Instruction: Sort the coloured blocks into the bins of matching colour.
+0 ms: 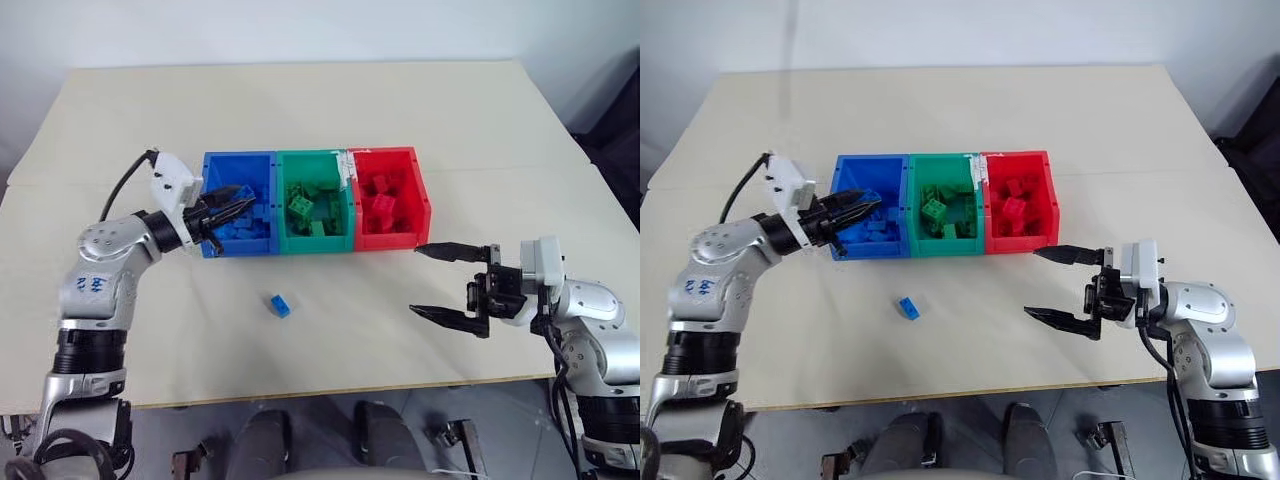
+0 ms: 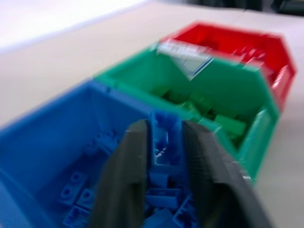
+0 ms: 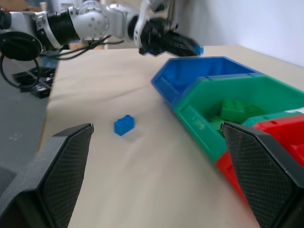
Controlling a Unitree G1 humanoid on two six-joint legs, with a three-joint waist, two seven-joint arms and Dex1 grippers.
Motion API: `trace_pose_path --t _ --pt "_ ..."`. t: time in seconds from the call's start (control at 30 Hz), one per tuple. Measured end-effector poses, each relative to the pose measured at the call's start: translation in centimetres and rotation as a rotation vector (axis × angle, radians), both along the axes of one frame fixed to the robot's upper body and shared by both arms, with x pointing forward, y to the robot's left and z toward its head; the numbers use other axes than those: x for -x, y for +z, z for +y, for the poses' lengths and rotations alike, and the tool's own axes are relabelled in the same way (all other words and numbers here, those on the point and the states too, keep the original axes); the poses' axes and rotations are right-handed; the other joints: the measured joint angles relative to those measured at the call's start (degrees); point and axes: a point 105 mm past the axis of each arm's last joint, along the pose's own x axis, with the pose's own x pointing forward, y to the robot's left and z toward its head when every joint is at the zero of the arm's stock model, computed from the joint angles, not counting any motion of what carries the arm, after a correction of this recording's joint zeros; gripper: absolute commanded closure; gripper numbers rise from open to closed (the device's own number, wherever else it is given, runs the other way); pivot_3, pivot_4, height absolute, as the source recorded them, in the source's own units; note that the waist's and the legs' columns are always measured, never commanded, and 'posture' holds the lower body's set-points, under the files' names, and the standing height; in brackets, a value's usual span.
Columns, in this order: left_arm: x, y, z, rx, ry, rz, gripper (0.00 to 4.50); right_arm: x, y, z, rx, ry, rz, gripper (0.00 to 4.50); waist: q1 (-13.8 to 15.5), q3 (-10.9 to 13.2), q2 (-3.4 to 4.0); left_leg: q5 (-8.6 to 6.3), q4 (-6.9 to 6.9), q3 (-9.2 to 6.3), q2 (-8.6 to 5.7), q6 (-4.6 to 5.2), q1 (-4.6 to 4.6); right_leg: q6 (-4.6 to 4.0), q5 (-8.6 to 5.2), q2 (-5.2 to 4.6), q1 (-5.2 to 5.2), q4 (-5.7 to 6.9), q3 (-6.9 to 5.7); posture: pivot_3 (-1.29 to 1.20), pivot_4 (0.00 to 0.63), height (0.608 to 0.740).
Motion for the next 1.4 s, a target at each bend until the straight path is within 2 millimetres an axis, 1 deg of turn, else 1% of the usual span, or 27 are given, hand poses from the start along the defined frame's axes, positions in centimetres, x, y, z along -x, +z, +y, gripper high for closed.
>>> trace_pose_path --t 0.1,0.13,0.17,0.27,0.3,0.37,0.43,0.53,0.6,0.7,0.8,0.87,0.93,1.0,1.07,1.2,1.23,1.27,1.33,1.4 --pt "-0.2 0.2 0.3 -0.010 0.011 -0.003 1.52 0.0 0.3 0.2 -0.001 -0.008 -0.015 0.00 0.1 0.0 -0.01 -0.01 0.02 0.14 0.00 0.01 -0.04 0.00 0.00 -0.03 0.00 -0.03 -0.06 0.00 0.150 0.740" --pt "-0.1 0.2 0.5 -0.018 0.007 -0.005 1.13 0.1 0.5 0.3 -0.001 -0.007 -0.019 0.00 0.2 0.0 -0.01 -0.01 0.05 0.16 -0.01 0.01 -0.05 0.00 0.00 -0.04 0.01 -0.03 -0.07 0.00 0.150 0.740" --pt "0.2 0.3 0.7 -0.024 0.001 -0.008 0.91 0.0 0.5 0.4 -0.002 -0.007 -0.021 0.00 0.2 0.0 -0.01 -0.01 0.07 0.18 0.00 0.02 -0.05 0.00 0.00 -0.04 0.02 -0.03 -0.07 0.00 0.150 0.740" --pt "1.7 0.3 1.9 -0.026 -0.032 -0.020 0.03 0.0 0.5 0.5 -0.003 -0.010 -0.011 0.00 0.1 0.0 -0.01 -0.02 0.06 0.15 0.03 0.02 -0.05 0.00 0.00 -0.04 0.01 -0.03 -0.06 0.00 0.150 0.740" --pt "2.2 0.1 2.3 -0.027 -0.042 -0.016 0.03 0.0 0.5 0.5 -0.003 -0.009 -0.009 0.00 0.1 0.0 -0.01 -0.02 0.06 0.12 0.05 0.01 -0.04 0.00 0.00 -0.04 0.01 -0.02 -0.05 0.00 0.150 0.740" --pt "3.9 -0.8 3.6 -0.050 -0.062 -0.006 0.03 0.0 0.5 0.6 0.000 0.003 -0.007 0.00 0.0 0.0 -0.01 -0.02 0.04 0.04 0.07 0.01 -0.04 -0.01 -0.01 -0.03 0.00 -0.03 -0.04 0.00 0.150 0.740" --pt "6.0 -2.4 5.6 -0.094 -0.068 0.026 0.03 -0.1 0.5 0.8 0.003 0.021 -0.009 0.00 -0.4 0.0 -0.01 -0.05 -0.01 0.03 0.09 0.01 0.00 -0.03 -0.02 -0.05 0.00 -0.04 -0.01 0.00 0.150 0.740" --pt "8.8 -4.3 8.4 -0.129 -0.015 0.078 0.03 -0.2 0.5 0.9 0.008 0.041 -0.005 0.00 -0.6 0.0 -0.01 -0.09 0.00 -0.01 0.31 0.07 -0.01 -0.04 -0.02 -0.13 0.01 -0.07 -0.03 0.00 0.150 0.740" --pt "10.4 -5.2 10.4 -0.140 0.057 0.095 0.03 -0.5 0.3 0.8 0.009 0.044 0.004 0.00 -0.5 0.0 -0.01 -0.13 0.01 0.00 0.31 0.13 0.00 -0.04 -0.02 -0.20 0.03 -0.10 -0.04 0.00 0.150 0.740" --pt "12.4 -5.7 12.8 -0.159 0.142 0.098 0.03 -0.7 0.1 0.6 0.011 0.049 0.014 0.00 -0.1 0.0 -0.01 -0.24 0.02 -0.01 0.31 0.15 0.00 -0.05 -0.02 -0.26 0.04 -0.35 -0.06 0.00 0.150 0.740" --pt "13.9 -6.2 13.9 -0.162 0.189 0.102 0.03 -0.8 -0.1 0.4 0.016 0.061 0.010 0.00 0.2 0.0 -0.01 -0.31 0.01 -0.02 0.32 0.14 0.00 -0.06 -0.02 -0.31 0.06 -0.42 -0.10 0.00 0.150 0.740" --pt "14.4 -6.8 13.8 -0.156 0.183 0.120 0.03 -0.9 -0.5 0.2 0.026 0.062 0.013 0.00 0.2 0.0 -0.01 -0.35 0.01 -0.03 0.32 0.13 0.00 -0.06 -0.01 -0.31 0.07 -0.45 -0.11 0.00 0.150 0.740" --pt "14.5 -6.8 13.0 -0.158 0.157 0.116 0.03 -1.0 -0.9 -0.1 0.036 0.060 0.019 0.00 0.2 0.0 -0.02 -0.36 0.01 -0.03 0.33 0.13 0.00 -0.07 -0.01 -0.29 0.07 -0.46 -0.13 0.00 0.150 0.740" --pt "14.2 -6.4 11.6 -0.162 0.098 0.102 0.03 -1.0 -1.4 -0.5 0.047 0.059 0.026 0.00 0.2 0.0 -0.01 -0.37 0.01 -0.02 0.33 0.13 0.00 -0.07 -0.01 -0.30 0.08 -0.46 -0.12 0.00 0.150 0.740" --pt "13.8 -6.3 9.5 -0.172 0.004 0.093 0.03 -1.2 -1.7 -0.8 0.054 0.051 0.033 0.00 0.0 0.0 -0.01 -0.37 0.00 0.00 0.33 0.12 0.00 -0.07 -0.01 -0.27 0.07 -0.46 -0.12 0.00 0.150 0.740" --pt "13.4 -6.6 8.0 -0.177 -0.069 0.102 0.03 -1.2 -2.1 -1.2 0.057 0.041 0.045 0.00 -0.6 0.0 0.00 -0.40 0.00 0.06 0.46 0.06 0.01 -0.07 -0.01 -0.09 0.08 -0.39 -0.12 0.00 0.150 0.740" --pt "12.7 -6.4 6.7 -0.177 -0.137 0.092 0.03 -1.2 -2.3 -1.5 0.064 0.029 0.056 0.00 -0.3 0.0 0.06 -0.40 0.03 0.07 0.42 0.06 0.01 -0.07 -0.01 -0.08 0.07 -0.42 -0.15 0.00 0.150 0.740" --pt "12.0 -6.3 4.8 -0.184 -0.232 0.083 0.03 -1.1 -2.4 -1.5 0.067 0.029 0.057 0.00 0.3 0.0 0.10 -0.38 0.06 0.11 0.35 0.08 0.00 -0.07 -0.01 -0.12 0.10 -0.44 -0.22 0.00 0.150 0.740" --pt "11.4 -6.8 1.8 -0.207 -0.389 0.089 0.03 -0.9 -2.3 -1.5 0.071 0.034 0.052 0.00 0.4 0.0 0.09 -0.37 0.14 0.23 0.29 0.09 0.00 -0.07 -0.01 -0.15 0.16 -0.34 -0.25 0.00 0.150 0.740" --pt "10.6 -7.9 0.2 -0.226 -0.470 0.107 0.03 -0.3 -2.5 -1.7 0.075 0.027 0.055 0.00 0.3 0.0 0.09 -0.37 0.15 0.31 0.08 0.10 0.01 -0.05 0.00 -0.13 0.14 -0.11 -0.26 0.00 0.150 0.740"
